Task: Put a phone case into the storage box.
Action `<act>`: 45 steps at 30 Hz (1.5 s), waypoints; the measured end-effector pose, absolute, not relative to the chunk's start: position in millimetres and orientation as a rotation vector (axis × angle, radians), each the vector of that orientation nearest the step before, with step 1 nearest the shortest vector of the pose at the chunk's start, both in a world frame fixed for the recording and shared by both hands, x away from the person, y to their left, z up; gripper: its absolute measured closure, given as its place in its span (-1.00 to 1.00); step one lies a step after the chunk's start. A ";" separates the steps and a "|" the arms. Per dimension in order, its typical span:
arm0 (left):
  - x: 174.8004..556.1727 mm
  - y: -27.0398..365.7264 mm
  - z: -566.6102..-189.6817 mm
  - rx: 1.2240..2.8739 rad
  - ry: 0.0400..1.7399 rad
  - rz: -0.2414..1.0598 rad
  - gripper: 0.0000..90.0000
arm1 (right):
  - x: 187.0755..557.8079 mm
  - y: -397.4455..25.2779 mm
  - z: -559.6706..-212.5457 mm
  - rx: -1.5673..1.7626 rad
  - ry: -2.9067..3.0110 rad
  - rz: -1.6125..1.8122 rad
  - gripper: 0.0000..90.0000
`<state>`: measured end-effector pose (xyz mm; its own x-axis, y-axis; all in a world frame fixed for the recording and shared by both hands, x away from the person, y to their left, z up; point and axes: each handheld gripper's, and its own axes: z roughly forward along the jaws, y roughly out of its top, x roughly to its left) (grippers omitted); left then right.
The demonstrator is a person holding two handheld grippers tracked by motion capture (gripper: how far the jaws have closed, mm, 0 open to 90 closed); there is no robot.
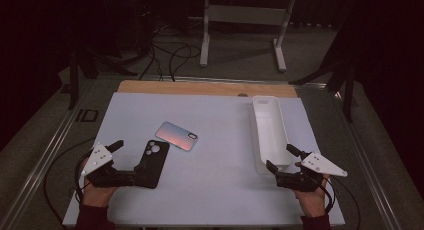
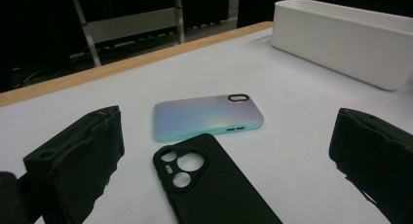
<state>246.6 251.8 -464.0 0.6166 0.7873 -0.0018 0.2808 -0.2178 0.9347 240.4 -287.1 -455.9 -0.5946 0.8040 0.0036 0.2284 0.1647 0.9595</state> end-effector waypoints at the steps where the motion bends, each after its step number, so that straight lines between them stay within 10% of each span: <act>1: 247.0 251.4 -464.3 1.782 0.868 0.596 -1.00 | 240.2 -287.0 -456.1 0.976 1.927 1.443 -0.81; 33: 255.4 241.9 -455.1 1.790 0.848 0.552 -0.98 | 239.1 -286.5 -456.2 0.983 1.927 1.440 -0.81; 45: 272.5 215.4 -454.4 1.882 0.826 0.532 -0.17 | 238.8 -285.8 -456.2 0.984 1.927 1.436 -0.80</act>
<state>272.5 215.4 -454.4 0.6737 0.7389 0.0073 0.3125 -0.2939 0.9033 238.8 -285.8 -456.2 -0.5889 0.8082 0.0040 0.2349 0.1664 0.9577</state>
